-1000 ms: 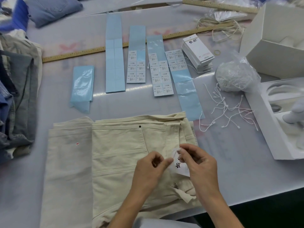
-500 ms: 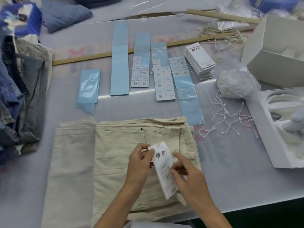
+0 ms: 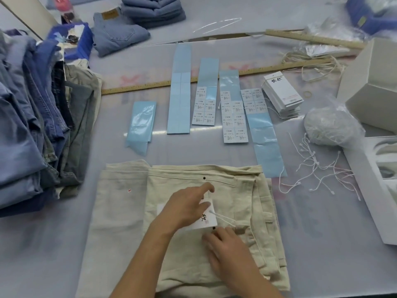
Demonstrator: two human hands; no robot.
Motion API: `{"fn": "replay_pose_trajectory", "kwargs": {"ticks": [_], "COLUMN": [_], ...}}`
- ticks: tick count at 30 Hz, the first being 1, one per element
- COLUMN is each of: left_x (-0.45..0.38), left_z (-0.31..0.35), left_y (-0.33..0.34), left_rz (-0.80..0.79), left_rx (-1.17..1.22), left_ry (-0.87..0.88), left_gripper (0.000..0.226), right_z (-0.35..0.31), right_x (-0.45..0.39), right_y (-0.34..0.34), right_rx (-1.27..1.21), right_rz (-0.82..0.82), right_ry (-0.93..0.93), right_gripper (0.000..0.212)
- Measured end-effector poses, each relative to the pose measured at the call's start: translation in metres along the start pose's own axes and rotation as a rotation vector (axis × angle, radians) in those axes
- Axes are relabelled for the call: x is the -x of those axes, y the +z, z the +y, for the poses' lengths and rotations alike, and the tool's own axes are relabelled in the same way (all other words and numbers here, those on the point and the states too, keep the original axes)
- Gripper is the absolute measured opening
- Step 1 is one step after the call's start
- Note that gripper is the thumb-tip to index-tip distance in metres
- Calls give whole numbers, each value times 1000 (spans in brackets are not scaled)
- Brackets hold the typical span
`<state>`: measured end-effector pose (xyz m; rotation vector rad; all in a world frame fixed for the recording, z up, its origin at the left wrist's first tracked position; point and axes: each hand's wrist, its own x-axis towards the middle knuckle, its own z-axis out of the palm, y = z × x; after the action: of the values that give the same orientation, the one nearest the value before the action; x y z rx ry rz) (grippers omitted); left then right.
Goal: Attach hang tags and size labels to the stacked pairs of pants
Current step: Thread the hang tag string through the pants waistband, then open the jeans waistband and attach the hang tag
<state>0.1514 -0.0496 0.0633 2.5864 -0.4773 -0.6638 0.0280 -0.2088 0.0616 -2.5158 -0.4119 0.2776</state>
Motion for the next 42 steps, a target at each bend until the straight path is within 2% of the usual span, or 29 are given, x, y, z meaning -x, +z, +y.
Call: {"fn": "replay_pose_trajectory", "kwargs": {"ticks": [3, 5, 7, 9, 11, 13, 15, 16, 17, 19, 22, 24, 26, 27, 29, 31, 34, 39, 42], "left_x": [2, 14, 32, 51, 69, 87, 108, 117, 126, 137, 151, 162, 174, 180, 192, 202, 210, 213, 209], "left_z": [-16, -29, -49, -73, -108, -153, -204, -228, -248, -271, -275, -275, -279, -285, -301, -312, -318, -305, -291], "left_y": [9, 17, 22, 18, -3, -32, -69, -85, -97, -115, -133, -142, -153, -158, -167, -176, -188, -190, -202], "left_rz": [80, 221, 416, 605, 798, 1073, 1300, 1358, 1372, 1338, 1329, 1393, 1528, 1568, 1480, 1274, 1071, 982, 1083], "left_rx": [-99, -69, 65, 263, 490, 700, 875, 952, 1005, 1005, 1030, 1102, 1289, 1381, 1488, 1608, 1791, 2119, 2235], "left_ry": [27, 42, 6, -139, -338, -539, -765, -841, -879, -925, -907, -894, -881, -890, -928, -910, -867, -751, -525], "left_gripper": [38, 35, 28, 23, 31, 34, 22, 13, 4, 16, 17, 14, 14, 13, 16, 26, 36, 57, 55], "right_z": [-8, -13, -18, -31, -52, -79, -110, -128, -147, -192, -259, -301, -331, -341, -352, -360, -373, -388, -377], "right_x": [-15, -26, -33, -44, -66, -95, -133, -154, -177, -227, -300, -337, -357, -362, -365, -362, -351, -330, -321], "right_y": [5, 5, 7, 6, 9, 15, 25, 31, 38, 51, 66, 76, 86, 91, 94, 89, 78, 62, 62], "right_rx": [81, 41, -109, -246, -331, -390, -447, -466, -488, -536, -585, -692, -805, -789, -674, -650, -864, -1370, -1363], "right_rz": [-123, -189, -249, -305, -344, -364, -324, -295, -265, -191, -70, -114, -176, -151, -54, 14, 6, -41, -99], "right_ry": [-20, 48, 170, 288, 375, 384, 323, 289, 258, 176, 58, 80, 173, 210, 242, 237, 229, 254, 243], "right_gripper": [28, 18, 20, 13, 17, 19, 21, 20, 19, 15, 17, 29, 42, 45, 40, 31, 29, 41, 35]}}
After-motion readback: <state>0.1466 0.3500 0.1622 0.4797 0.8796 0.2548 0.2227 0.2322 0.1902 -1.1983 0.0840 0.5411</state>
